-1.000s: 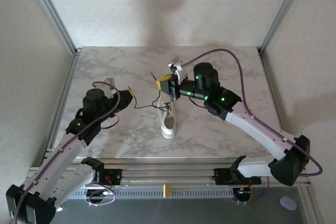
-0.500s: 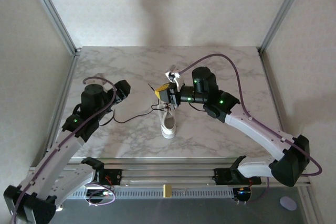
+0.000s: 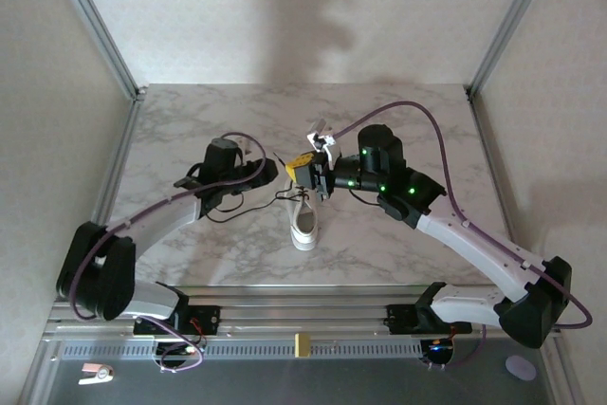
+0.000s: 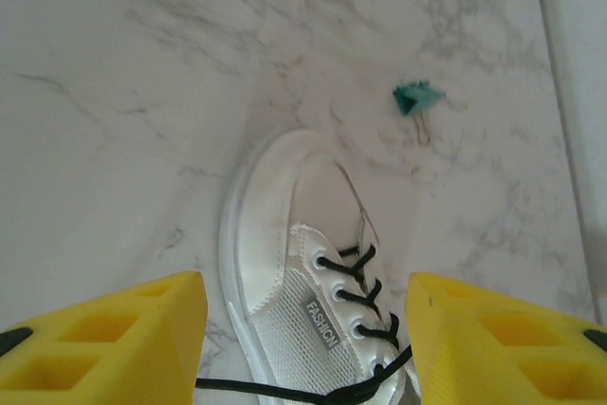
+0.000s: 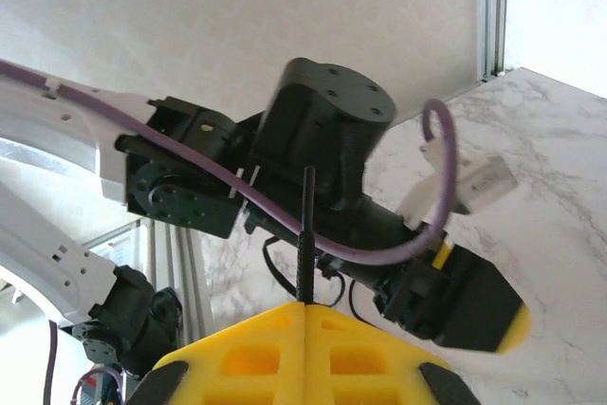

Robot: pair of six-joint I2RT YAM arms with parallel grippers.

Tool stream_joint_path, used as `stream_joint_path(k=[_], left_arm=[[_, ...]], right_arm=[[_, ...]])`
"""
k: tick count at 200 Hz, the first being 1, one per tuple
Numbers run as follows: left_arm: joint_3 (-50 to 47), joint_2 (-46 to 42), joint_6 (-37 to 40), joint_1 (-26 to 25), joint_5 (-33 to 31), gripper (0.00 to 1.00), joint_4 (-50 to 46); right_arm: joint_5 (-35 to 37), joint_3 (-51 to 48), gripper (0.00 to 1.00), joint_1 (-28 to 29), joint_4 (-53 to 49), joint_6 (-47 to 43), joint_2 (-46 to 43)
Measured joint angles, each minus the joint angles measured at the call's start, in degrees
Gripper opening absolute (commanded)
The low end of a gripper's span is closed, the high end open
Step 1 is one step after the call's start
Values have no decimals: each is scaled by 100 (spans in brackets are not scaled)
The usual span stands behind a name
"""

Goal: Tie the shoes

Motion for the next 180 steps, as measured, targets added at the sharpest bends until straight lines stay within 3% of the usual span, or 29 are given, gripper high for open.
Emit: stream_joint_path(k=[37, 83, 129, 180], left_arm=[[127, 358, 389, -201, 319, 59, 26], [190, 693, 723, -503, 463, 73, -103], [192, 809, 809, -654, 463, 75, -236], [190, 835, 752, -769, 658, 57, -212]], right_arm=[[39, -35, 0, 0, -96, -2, 0], [59, -39, 0, 0, -114, 0, 0], [96, -39, 0, 0, -155, 0, 0], [103, -39, 0, 0, -173, 0, 0]])
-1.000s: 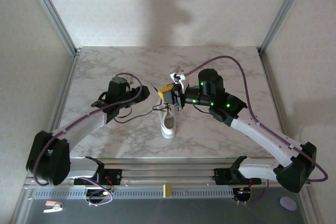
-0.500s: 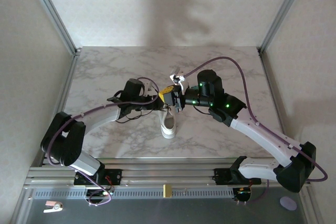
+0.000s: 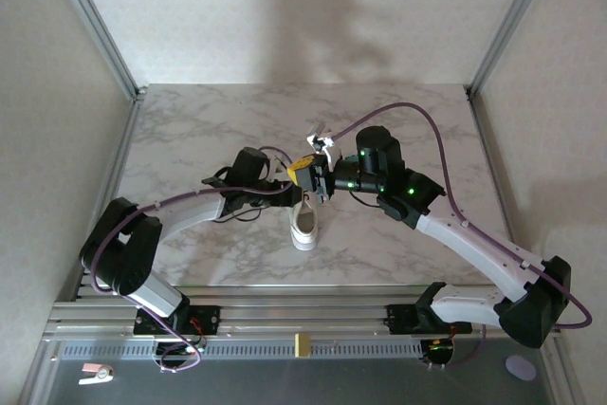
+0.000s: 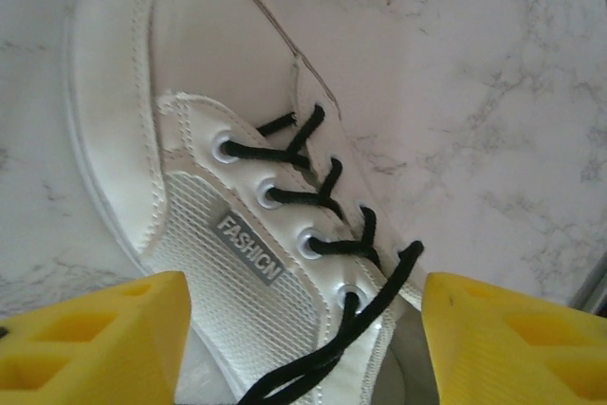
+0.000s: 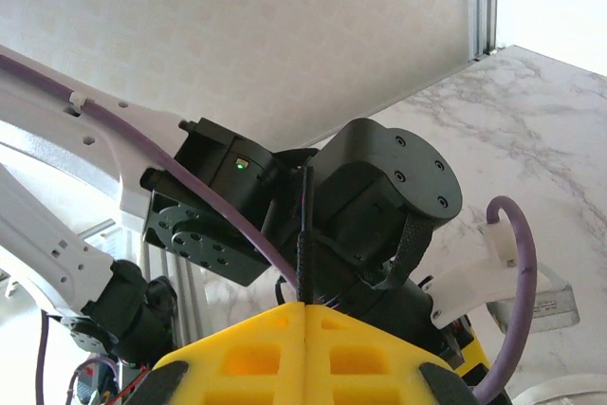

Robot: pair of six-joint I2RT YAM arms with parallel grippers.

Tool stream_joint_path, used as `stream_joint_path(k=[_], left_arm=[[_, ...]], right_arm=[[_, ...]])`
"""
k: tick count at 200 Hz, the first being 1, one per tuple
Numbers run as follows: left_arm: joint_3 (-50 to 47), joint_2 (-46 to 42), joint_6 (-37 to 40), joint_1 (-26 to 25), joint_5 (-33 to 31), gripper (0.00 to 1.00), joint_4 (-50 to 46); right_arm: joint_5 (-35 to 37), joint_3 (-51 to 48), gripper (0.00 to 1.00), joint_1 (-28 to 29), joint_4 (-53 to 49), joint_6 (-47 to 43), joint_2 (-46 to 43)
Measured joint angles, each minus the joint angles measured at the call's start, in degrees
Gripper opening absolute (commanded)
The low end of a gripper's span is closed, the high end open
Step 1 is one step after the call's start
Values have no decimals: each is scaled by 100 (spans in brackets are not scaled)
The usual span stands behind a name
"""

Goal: Tie the shoes

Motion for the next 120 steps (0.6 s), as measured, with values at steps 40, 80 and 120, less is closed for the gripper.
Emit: stream_joint_path(k=[40, 80, 120], left_arm=[[-7, -2, -101, -55, 129, 47, 83], [-24, -44, -181, -142, 144, 50, 92], [-26, -52, -243, -214, -109, 51, -66]], right_arm=[[105, 0, 0, 0, -24, 0, 2], [199, 0, 0, 0, -31, 0, 2], [297, 0, 0, 0, -103, 0, 2]])
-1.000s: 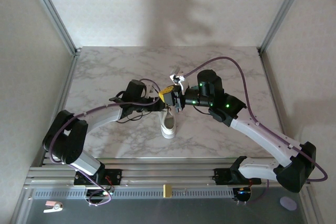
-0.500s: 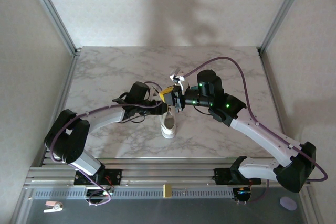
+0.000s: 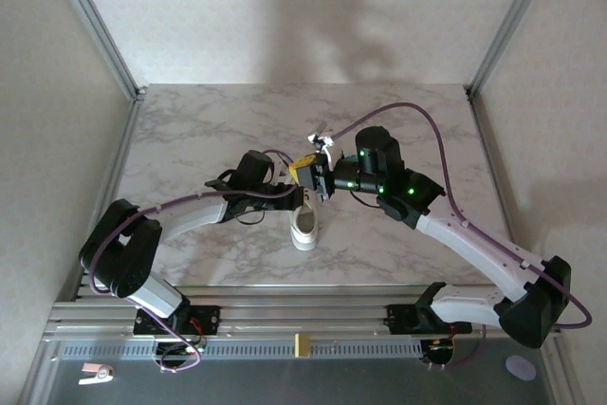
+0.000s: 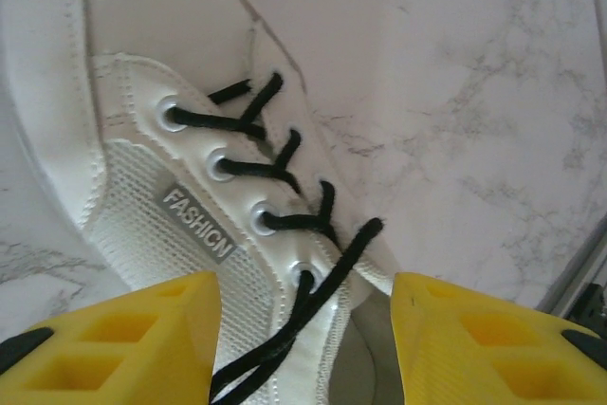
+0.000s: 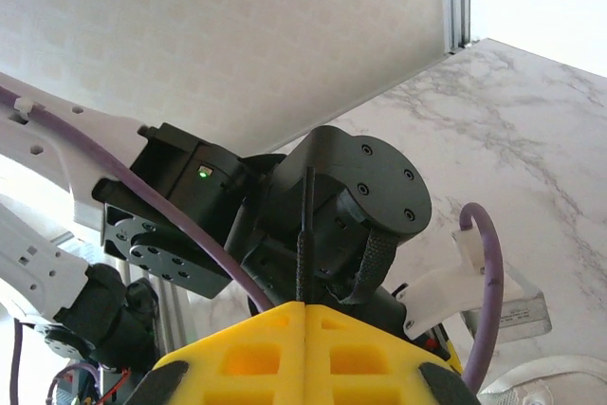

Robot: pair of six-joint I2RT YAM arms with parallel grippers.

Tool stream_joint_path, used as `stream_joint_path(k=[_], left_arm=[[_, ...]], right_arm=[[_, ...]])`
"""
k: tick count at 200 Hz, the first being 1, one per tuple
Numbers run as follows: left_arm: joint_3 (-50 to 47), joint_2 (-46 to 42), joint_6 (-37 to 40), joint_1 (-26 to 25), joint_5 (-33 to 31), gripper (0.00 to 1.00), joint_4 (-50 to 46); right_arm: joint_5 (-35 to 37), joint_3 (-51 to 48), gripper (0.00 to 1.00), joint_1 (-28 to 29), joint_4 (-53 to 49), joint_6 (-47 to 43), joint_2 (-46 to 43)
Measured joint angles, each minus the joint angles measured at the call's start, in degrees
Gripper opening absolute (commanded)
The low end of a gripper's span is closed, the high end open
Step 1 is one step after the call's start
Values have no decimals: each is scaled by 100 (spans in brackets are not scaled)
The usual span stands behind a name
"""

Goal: Tie the shoes

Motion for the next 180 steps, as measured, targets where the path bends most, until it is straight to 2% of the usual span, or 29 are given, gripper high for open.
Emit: stream_joint_path(k=[48, 148, 168, 180], left_arm=[[-11, -15, -2, 0, -291, 47, -350], [-90, -225, -11, 0, -350, 10, -485], [-109, -229, -22, 0, -350, 10, -487], [-114, -229, -24, 0, -352, 23, -487]], right_arm=[[2, 0, 0, 0, -15, -2, 0], [289, 0, 0, 0, -109, 4, 0], [350, -2, 0, 2, -142, 4, 0], [376, -4, 0, 0, -140, 4, 0]])
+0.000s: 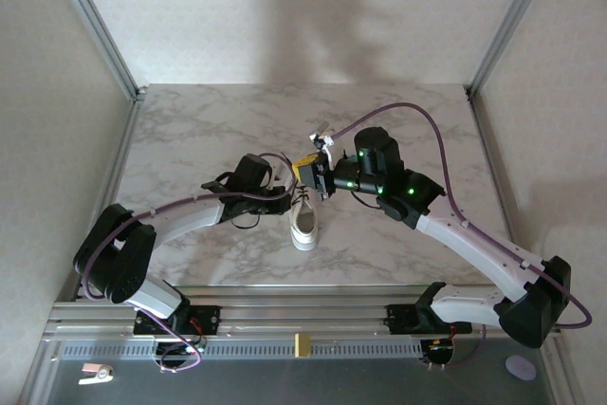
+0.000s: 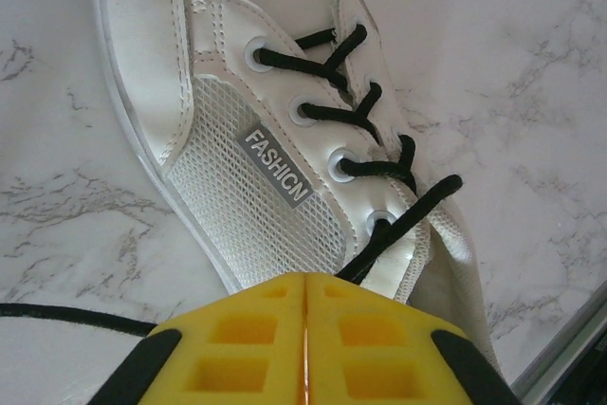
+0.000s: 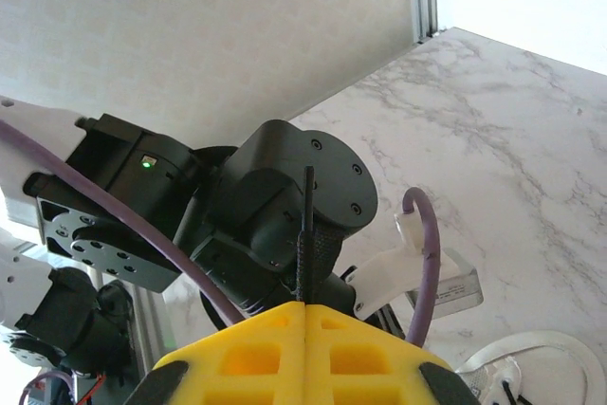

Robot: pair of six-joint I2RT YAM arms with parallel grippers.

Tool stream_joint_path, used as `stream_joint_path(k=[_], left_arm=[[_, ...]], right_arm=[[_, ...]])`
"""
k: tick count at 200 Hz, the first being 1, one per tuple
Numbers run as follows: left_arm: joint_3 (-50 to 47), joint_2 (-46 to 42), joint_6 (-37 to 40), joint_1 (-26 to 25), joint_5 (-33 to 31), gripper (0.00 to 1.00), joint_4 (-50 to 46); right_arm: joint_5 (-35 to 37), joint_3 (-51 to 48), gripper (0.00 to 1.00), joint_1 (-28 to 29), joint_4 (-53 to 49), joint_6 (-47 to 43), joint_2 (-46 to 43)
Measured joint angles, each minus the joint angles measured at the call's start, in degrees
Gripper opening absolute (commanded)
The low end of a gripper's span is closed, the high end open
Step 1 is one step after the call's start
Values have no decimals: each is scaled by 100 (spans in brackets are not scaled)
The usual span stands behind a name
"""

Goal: Tie the shoes

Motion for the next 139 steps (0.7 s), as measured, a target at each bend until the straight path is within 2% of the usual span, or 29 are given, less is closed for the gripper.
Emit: stream_joint_path(k=[13, 29, 72, 93, 125, 139], left_arm=[[0, 0, 2, 0, -7, 37, -2], [-2, 2, 68, 0, -13, 49, 0], [0, 59, 87, 0, -24, 61, 0], [0, 151, 111, 0, -22, 61, 0], [-2, 238, 138, 0, 17, 48, 24], [-4, 238, 157, 0, 94, 40, 70]], right_arm=[[39, -2, 0, 0, -2, 0, 0], [48, -4, 0, 0, 0, 0, 0], [61, -15, 0, 0, -15, 0, 0], [61, -20, 0, 0, -17, 0, 0], [61, -35, 0, 0, -17, 2, 0], [61, -52, 0, 0, -15, 2, 0]])
